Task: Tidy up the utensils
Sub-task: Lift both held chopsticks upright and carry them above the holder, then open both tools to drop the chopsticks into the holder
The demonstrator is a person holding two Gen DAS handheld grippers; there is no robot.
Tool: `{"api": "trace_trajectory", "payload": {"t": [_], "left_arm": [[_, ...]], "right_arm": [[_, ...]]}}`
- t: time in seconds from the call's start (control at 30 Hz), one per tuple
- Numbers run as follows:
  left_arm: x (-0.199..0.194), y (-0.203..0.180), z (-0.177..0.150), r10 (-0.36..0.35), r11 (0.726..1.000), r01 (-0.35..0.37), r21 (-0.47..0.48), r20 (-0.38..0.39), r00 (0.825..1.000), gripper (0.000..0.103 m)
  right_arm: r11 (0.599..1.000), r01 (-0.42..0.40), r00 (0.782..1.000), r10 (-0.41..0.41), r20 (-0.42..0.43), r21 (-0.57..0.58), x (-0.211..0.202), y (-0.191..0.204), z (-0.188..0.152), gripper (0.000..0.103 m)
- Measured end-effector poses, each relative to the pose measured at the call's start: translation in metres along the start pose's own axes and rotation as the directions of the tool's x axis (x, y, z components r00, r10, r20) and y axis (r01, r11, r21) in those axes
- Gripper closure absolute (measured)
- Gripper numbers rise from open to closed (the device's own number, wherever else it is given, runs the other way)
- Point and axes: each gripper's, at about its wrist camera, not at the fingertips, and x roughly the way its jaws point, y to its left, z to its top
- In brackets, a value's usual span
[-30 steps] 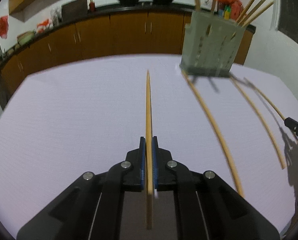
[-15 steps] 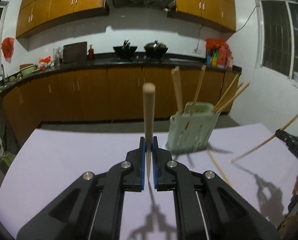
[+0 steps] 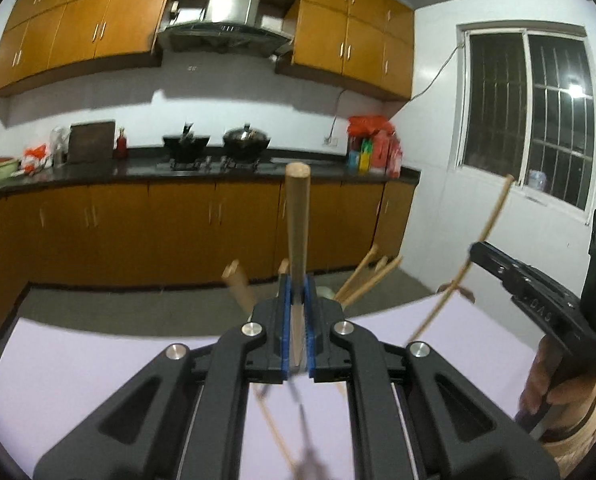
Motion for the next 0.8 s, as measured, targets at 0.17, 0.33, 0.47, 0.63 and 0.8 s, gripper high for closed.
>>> {"api": "trace_trajectory", "payload": {"t": [0.17,0.33,0.47,0.63,0.8], "left_arm": [[0.020,-0.014,0.033,-0.003,1.000,0.003,0.001,0.055,0.998,0.096],[0.041,-0.015,0.050,0.064,0.998,-0.066,0.022,0.084,0.994,0.096],[0.066,-0.012,0.044,0.083,0.996,-0.084,0.035,0.046,0.996,0.096],[0.093,-0.003,0.028,0.083,0.996,-0.082,0.031,-0.019,0.996,0.096],[0.112,0.008,0.015,0.085,0.996,-0.085,0.004,-0.066,0.994,0.096]], "right_arm": [[1.000,-0.026,0.994,0.024,0.102,0.012,0.014,0.009,0.028,0.096],[0.999,-0.043,0.985,0.040,0.165,0.014,0.042,0.012,0.040,0.096],[1.000,-0.030,0.989,0.030,0.148,0.000,0.072,0.014,0.025,0.096],[1.000,-0.013,0.999,0.013,0.053,-0.010,0.103,0.012,-0.004,0.096],[1.000,-0.015,1.000,0.015,0.003,-0.011,0.107,0.011,-0.015,0.094]]}}
